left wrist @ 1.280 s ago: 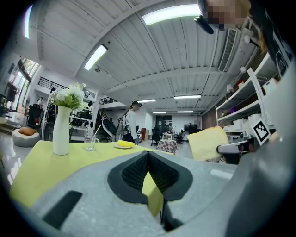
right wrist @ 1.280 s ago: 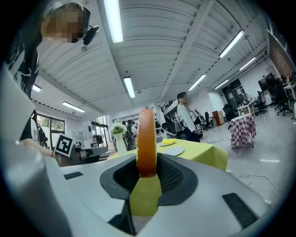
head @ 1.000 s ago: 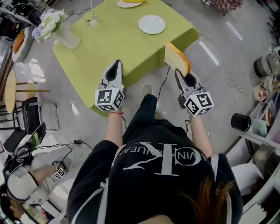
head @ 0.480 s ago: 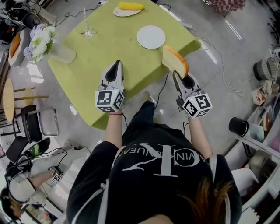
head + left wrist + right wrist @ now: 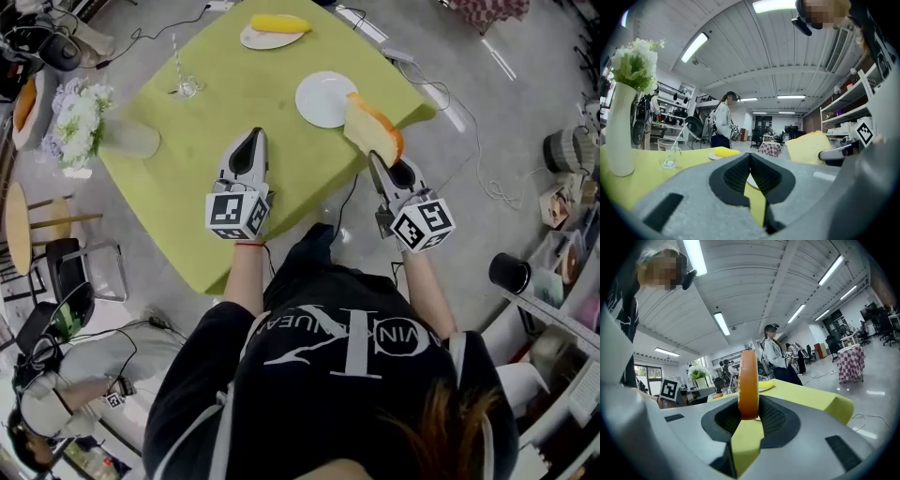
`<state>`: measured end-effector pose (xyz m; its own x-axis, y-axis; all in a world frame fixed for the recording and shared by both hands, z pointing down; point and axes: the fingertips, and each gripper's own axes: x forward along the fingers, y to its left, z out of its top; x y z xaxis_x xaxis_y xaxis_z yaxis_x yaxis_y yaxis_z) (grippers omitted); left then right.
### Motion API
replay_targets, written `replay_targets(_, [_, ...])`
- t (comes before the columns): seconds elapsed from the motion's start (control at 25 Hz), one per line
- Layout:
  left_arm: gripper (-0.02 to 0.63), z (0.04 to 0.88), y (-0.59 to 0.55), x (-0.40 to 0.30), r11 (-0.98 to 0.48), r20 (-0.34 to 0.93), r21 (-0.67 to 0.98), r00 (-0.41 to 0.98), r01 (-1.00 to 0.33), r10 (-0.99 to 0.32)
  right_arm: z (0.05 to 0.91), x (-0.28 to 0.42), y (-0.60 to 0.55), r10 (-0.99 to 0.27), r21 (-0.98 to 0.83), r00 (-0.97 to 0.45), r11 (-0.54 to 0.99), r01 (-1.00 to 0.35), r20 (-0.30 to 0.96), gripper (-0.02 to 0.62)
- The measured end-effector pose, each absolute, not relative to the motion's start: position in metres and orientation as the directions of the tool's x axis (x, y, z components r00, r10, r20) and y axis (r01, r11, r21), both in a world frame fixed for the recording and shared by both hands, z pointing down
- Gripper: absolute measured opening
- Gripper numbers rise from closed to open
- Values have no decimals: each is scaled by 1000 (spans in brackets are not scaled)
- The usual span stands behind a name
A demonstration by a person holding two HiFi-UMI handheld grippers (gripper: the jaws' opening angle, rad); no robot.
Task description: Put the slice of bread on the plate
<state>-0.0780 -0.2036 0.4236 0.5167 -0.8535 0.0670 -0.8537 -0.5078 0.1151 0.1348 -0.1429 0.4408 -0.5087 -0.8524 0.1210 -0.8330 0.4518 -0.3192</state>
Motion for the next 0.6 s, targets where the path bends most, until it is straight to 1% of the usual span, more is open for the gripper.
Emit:
replay_targets(0.36, [5,435,-247,-80,-533,85,124,544,-837,-835,448,115,-187,-834,-339,-530,461,-820,150,98])
replay_targets(0.6, [5,442,-264,-90,-513,88,149,528,-846,-845,454,103,-205,-814,-364,-557,474,-802,167,98])
